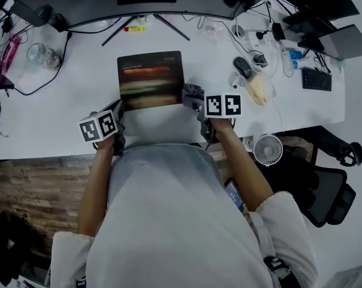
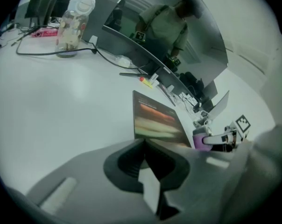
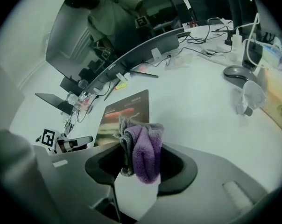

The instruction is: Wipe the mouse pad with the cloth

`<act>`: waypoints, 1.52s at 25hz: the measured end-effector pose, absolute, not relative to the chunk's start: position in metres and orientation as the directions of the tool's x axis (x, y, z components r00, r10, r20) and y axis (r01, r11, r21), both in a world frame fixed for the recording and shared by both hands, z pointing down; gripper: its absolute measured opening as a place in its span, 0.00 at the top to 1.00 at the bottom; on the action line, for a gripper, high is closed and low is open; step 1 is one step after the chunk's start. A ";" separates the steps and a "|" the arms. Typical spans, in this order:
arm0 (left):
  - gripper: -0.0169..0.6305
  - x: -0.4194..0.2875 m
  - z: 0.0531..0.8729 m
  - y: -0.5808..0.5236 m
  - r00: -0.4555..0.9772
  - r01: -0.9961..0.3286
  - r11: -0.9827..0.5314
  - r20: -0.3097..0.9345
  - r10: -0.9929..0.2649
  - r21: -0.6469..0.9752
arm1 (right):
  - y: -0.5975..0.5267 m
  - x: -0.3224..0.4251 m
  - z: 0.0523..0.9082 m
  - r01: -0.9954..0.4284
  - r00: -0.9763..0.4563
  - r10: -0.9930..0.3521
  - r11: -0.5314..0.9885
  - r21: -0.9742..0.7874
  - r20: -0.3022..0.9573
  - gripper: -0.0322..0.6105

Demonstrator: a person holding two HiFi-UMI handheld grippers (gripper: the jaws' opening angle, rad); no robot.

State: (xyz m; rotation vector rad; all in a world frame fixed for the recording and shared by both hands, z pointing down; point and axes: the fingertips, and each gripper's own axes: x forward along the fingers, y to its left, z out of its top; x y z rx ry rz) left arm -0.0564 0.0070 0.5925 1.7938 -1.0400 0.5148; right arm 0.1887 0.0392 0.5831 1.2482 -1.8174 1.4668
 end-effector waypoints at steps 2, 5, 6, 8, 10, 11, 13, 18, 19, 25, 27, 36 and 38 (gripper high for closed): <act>0.97 -0.058 0.583 0.008 0.549 -0.829 -0.184 0.711 -0.438 0.527 | 0.042 0.186 0.577 -0.867 -0.468 -0.377 0.021 -0.498 0.799 0.63; 0.97 -0.062 0.564 0.007 0.553 -0.826 -0.200 0.687 -0.472 0.527 | 0.046 0.177 0.565 -0.860 -0.484 -0.413 0.062 -0.507 0.771 0.63; 0.97 -0.063 0.558 0.006 0.555 -0.824 -0.208 0.678 -0.482 0.527 | 0.047 0.173 0.560 -0.857 -0.490 -0.424 0.075 -0.509 0.762 0.63; 0.97 -0.063 0.546 0.005 0.565 -0.816 -0.220 0.658 -0.499 0.534 | 0.049 0.166 0.549 -0.856 -0.494 -0.452 0.100 -0.508 0.743 0.63; 0.97 -0.064 0.533 0.006 0.574 -0.809 -0.233 0.637 -0.514 0.540 | 0.050 0.161 0.536 -0.858 -0.488 -0.495 0.122 -0.498 0.719 0.63; 0.97 -0.065 0.527 0.006 0.576 -0.807 -0.242 0.629 -0.523 0.538 | 0.050 0.160 0.529 -0.861 -0.481 -0.524 0.130 -0.492 0.702 0.63; 0.97 -0.066 0.515 0.008 0.576 -0.809 -0.269 0.615 -0.538 0.523 | 0.049 0.157 0.512 -0.863 -0.472 -0.585 0.151 -0.483 0.660 0.63; 0.97 -0.069 0.495 0.014 0.572 -0.820 -0.367 0.601 -0.558 0.439 | 0.049 0.151 0.478 -0.870 -0.455 -0.675 0.197 -0.452 0.581 0.63; 0.97 -0.070 0.489 0.015 0.575 -0.818 -0.378 0.589 -0.568 0.434 | 0.050 0.151 0.471 -0.870 -0.451 -0.693 0.199 -0.451 0.563 0.64; 0.97 -0.080 0.439 0.015 0.593 -0.804 -0.449 0.478 -0.647 0.389 | 0.068 0.143 0.420 -0.903 -0.407 -0.788 0.271 -0.334 0.461 0.65; 0.97 -0.080 0.423 0.018 0.596 -0.803 -0.485 0.448 -0.666 0.346 | 0.080 0.142 0.404 -0.914 -0.390 -0.810 0.283 -0.291 0.438 0.65; 0.97 -0.065 0.358 0.029 0.635 -0.770 -0.614 0.302 -0.711 0.173 | 0.095 0.135 0.351 -0.911 -0.405 -0.842 0.340 -0.233 0.356 0.67; 0.97 -0.061 0.349 0.032 0.640 -0.768 -0.609 0.286 -0.713 0.200 | 0.094 0.136 0.343 -0.908 -0.411 -0.846 0.346 -0.238 0.340 0.67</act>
